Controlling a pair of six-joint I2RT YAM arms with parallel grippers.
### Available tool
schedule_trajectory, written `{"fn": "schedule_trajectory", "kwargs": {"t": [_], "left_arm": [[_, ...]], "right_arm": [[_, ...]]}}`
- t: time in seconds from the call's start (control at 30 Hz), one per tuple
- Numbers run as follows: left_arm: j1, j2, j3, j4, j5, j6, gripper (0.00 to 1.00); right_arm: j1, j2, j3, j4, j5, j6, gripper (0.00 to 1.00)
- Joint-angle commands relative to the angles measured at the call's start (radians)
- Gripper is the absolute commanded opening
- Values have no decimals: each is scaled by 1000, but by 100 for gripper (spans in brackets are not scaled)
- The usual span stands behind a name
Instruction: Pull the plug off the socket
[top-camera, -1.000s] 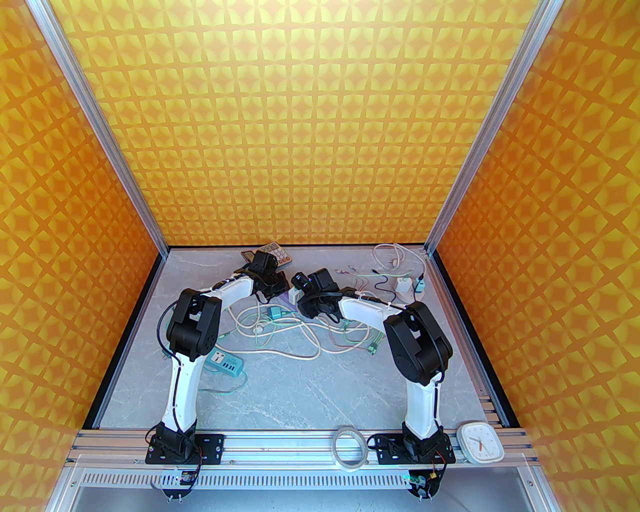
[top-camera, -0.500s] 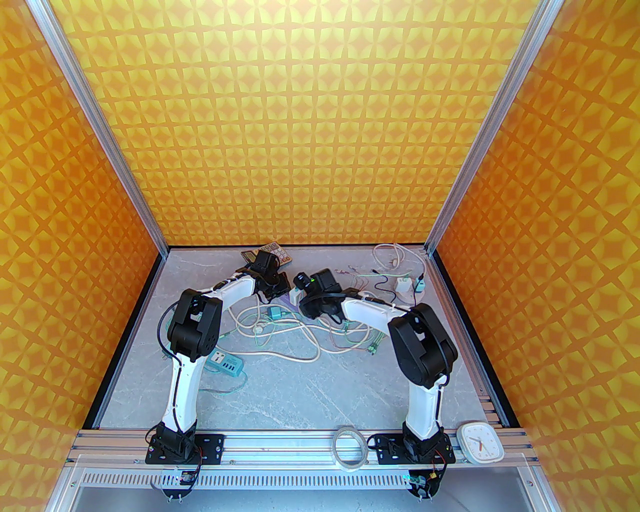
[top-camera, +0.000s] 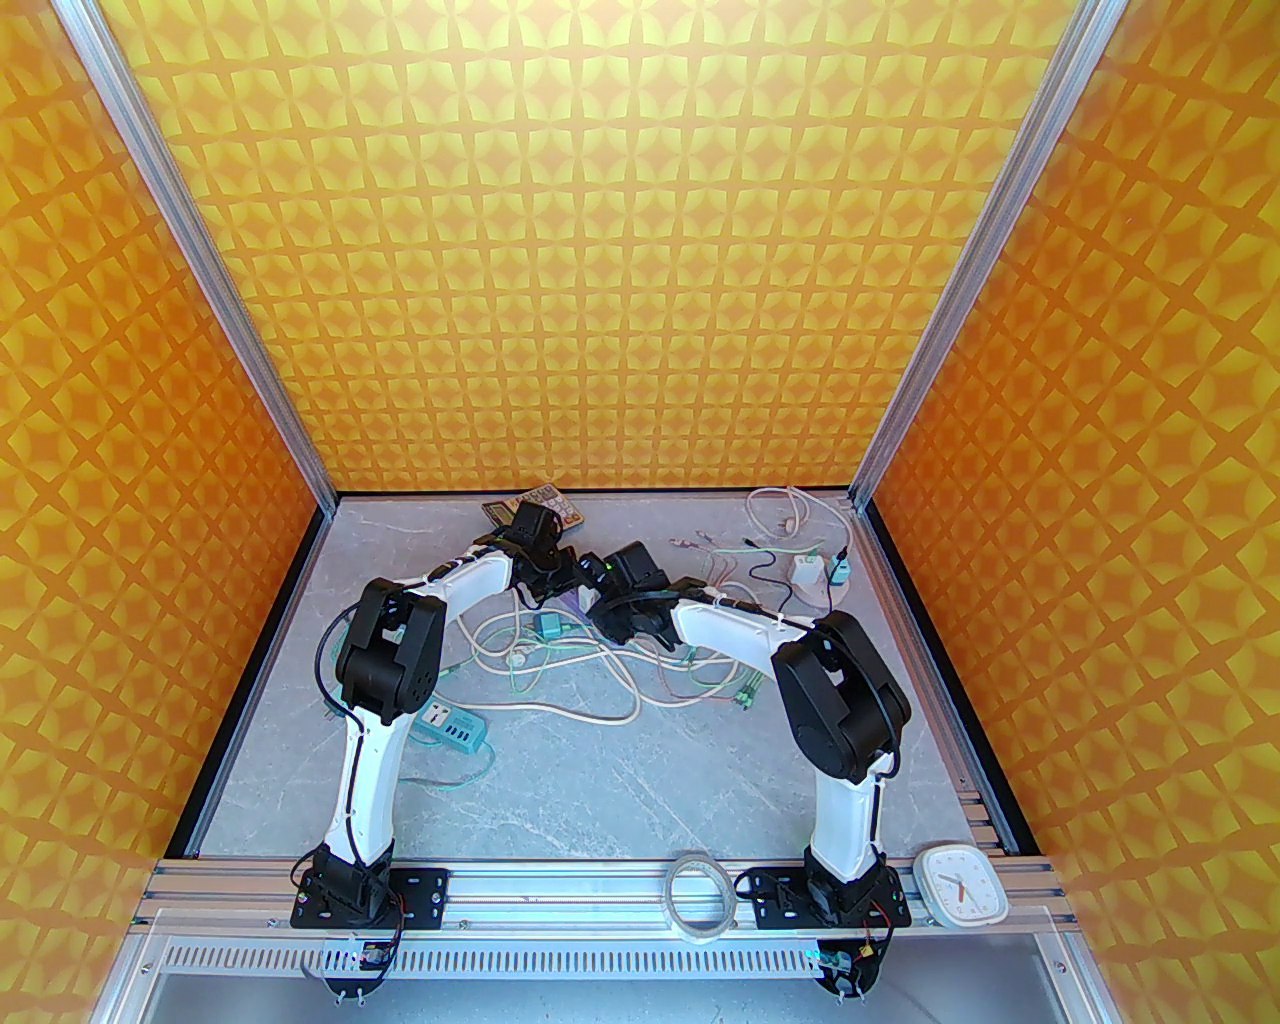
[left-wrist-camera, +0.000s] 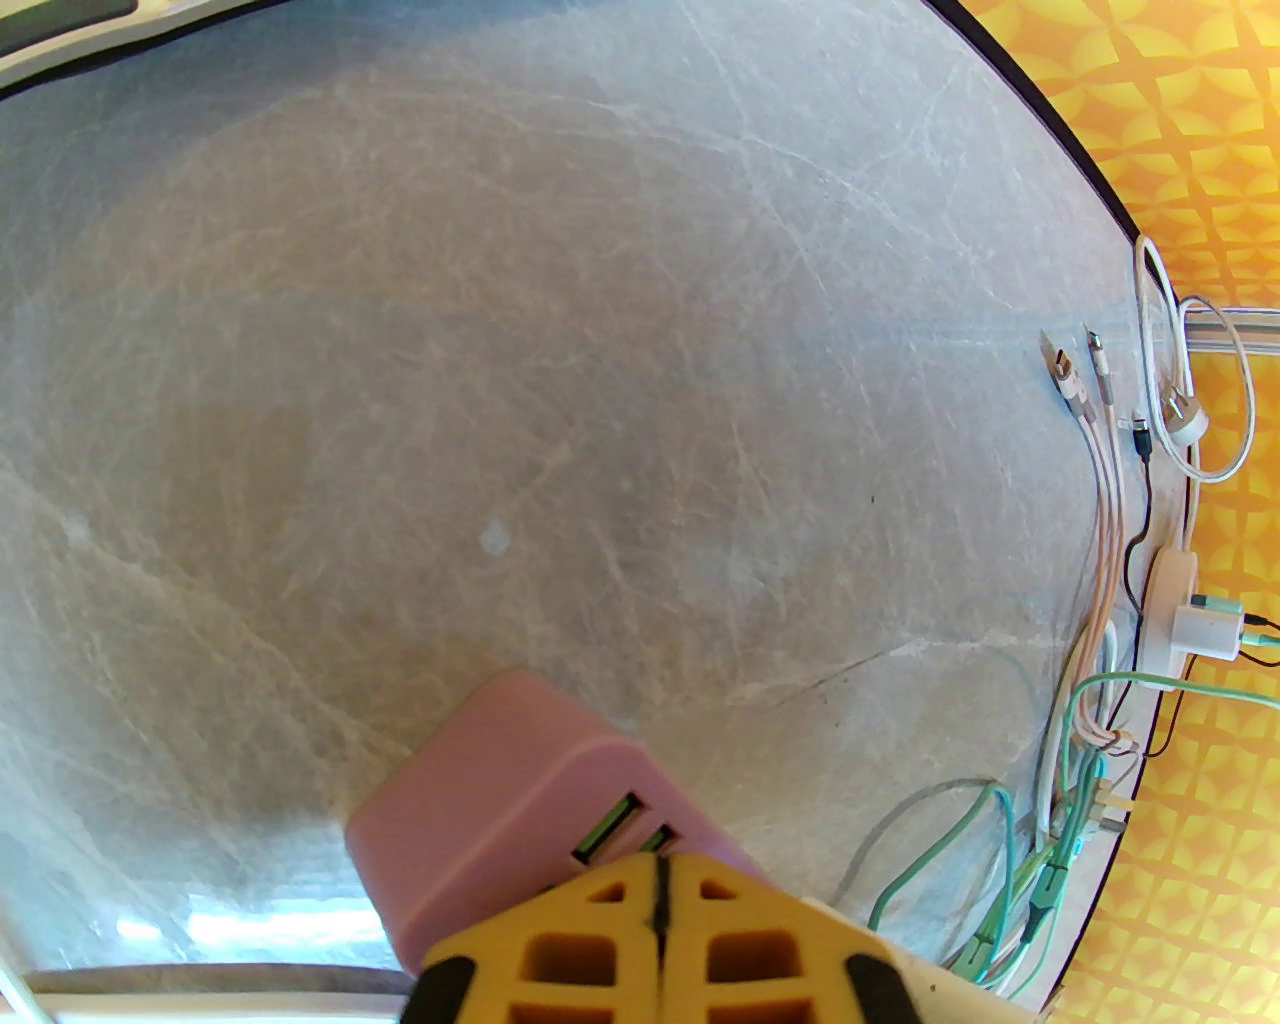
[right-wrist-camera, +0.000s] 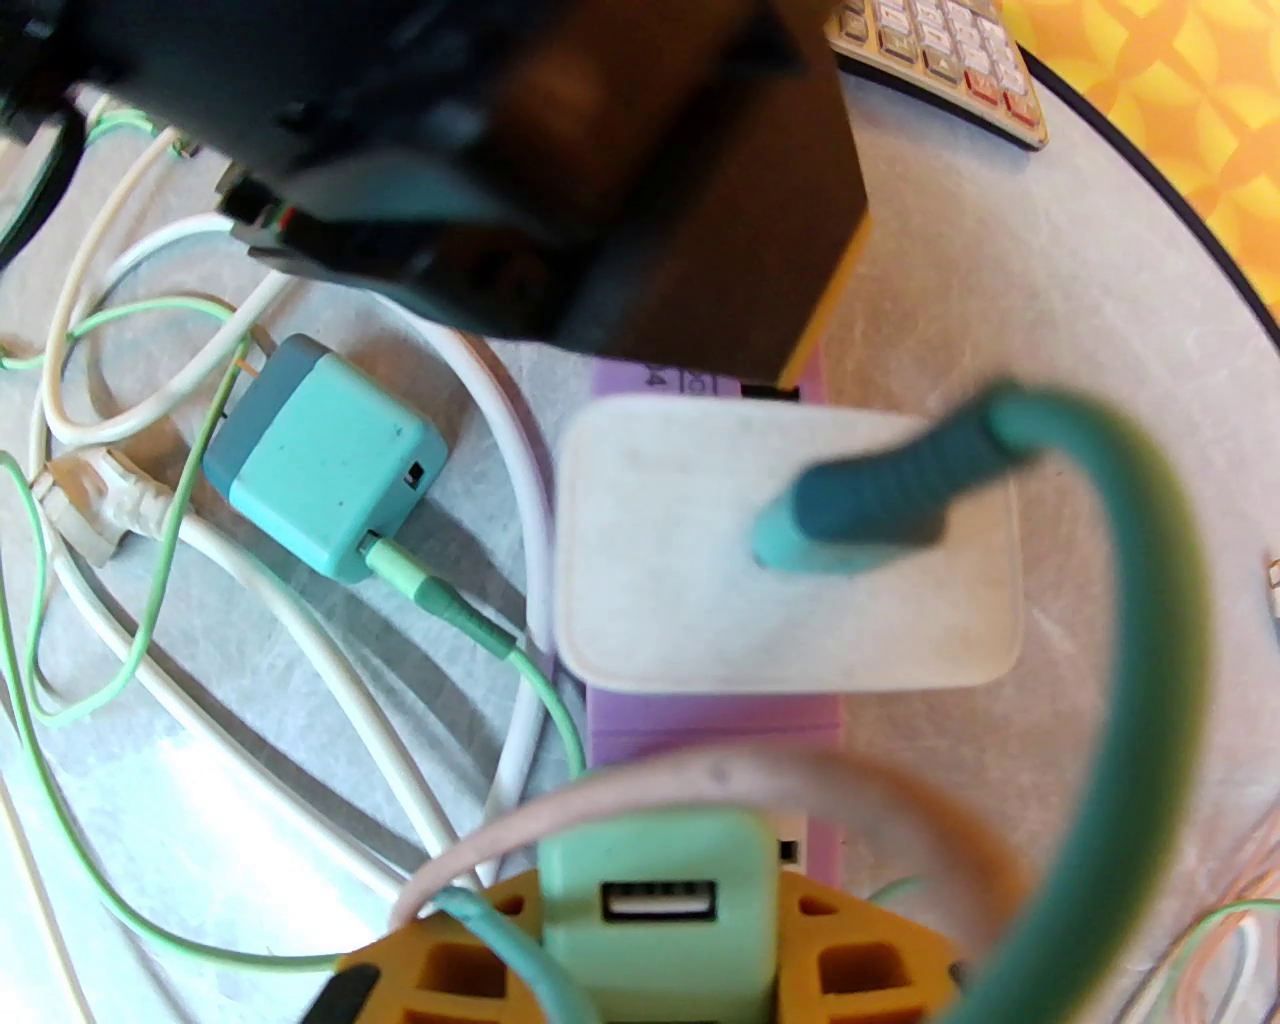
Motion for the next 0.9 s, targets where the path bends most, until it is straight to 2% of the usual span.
{"fn": "schedule_trajectory", "kwargs": {"t": [0.0, 0.1, 0.47, 0.63, 0.87], "left_arm": [[11, 68, -36, -171, -142, 38, 0], [11, 69, -38, -169, -142, 36, 0], [10, 58, -36, -172, -142, 36, 0], [10, 27, -42, -164, -134, 34, 0], [15, -67, -39, -150, -132, 29, 0]], "right_arm": [[-15, -17, 37, 6, 16, -9, 0], [-53, -29, 44, 0, -50, 29, 0], [-135, -109, 16, 33, -78, 129, 0], [-187, -56, 72, -11, -61, 201, 0], [-229, 56, 201, -83, -100, 264, 0]]}}
